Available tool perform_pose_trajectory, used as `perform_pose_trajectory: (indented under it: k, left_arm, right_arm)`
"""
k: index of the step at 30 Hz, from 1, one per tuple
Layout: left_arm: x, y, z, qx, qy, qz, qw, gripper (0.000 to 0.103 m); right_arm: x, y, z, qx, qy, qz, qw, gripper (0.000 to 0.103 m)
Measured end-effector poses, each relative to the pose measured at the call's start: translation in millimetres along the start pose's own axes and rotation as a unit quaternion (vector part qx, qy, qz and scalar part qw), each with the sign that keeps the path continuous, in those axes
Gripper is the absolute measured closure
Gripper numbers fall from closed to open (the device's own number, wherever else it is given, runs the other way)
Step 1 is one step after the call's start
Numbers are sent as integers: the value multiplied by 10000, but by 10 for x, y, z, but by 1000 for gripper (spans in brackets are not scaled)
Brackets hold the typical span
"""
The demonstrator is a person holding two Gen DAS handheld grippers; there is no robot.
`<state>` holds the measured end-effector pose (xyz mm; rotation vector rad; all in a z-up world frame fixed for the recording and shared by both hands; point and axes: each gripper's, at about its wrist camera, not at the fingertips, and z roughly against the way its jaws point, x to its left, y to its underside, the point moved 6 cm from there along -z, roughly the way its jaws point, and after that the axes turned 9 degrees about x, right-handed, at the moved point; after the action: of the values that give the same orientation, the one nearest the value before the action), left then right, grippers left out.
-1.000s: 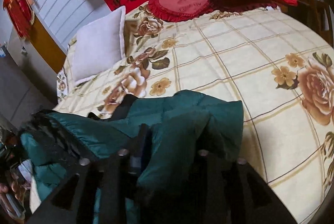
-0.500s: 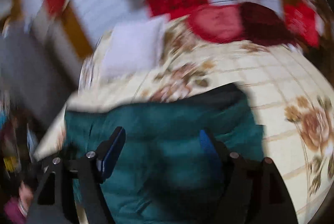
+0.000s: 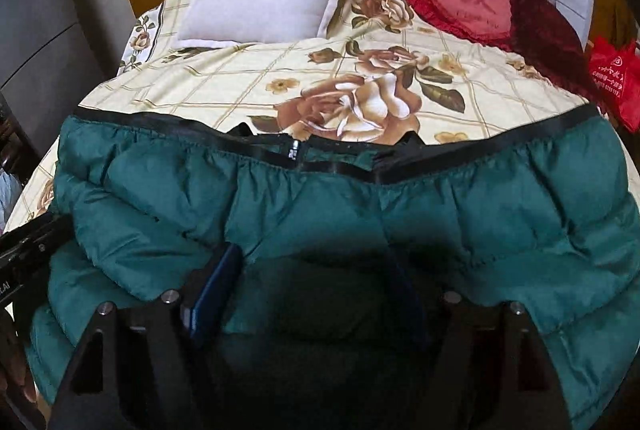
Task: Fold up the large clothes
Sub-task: 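Lay the folded hem on the jacket and open both grippers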
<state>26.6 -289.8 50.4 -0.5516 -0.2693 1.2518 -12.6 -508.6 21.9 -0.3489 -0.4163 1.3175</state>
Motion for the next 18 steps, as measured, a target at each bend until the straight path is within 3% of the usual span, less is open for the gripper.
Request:
perform_pose_trajectory:
  k: [5, 9, 12, 18]
  left_arm:
    - [-42, -143, 98, -157, -70, -124, 9998, 28]
    - [-50, -273, 6, -105, -29, -2, 9999, 28]
    - [-60, -349, -152, 45, -252, -84, 9996, 28]
    - [-30, -369, -397, 269, -246, -20, 9993, 26]
  right_arm:
    - [-151, 56, 410, -262, -283, -114, 9992, 24]
    - [-552, 21, 644, -475, 255, -170, 9984, 24]
    - [-912, -23, 670, -499, 667, -386, 9958, 24]
    - [-1232, 10, 273, -69, 972, -552, 9937, 24]
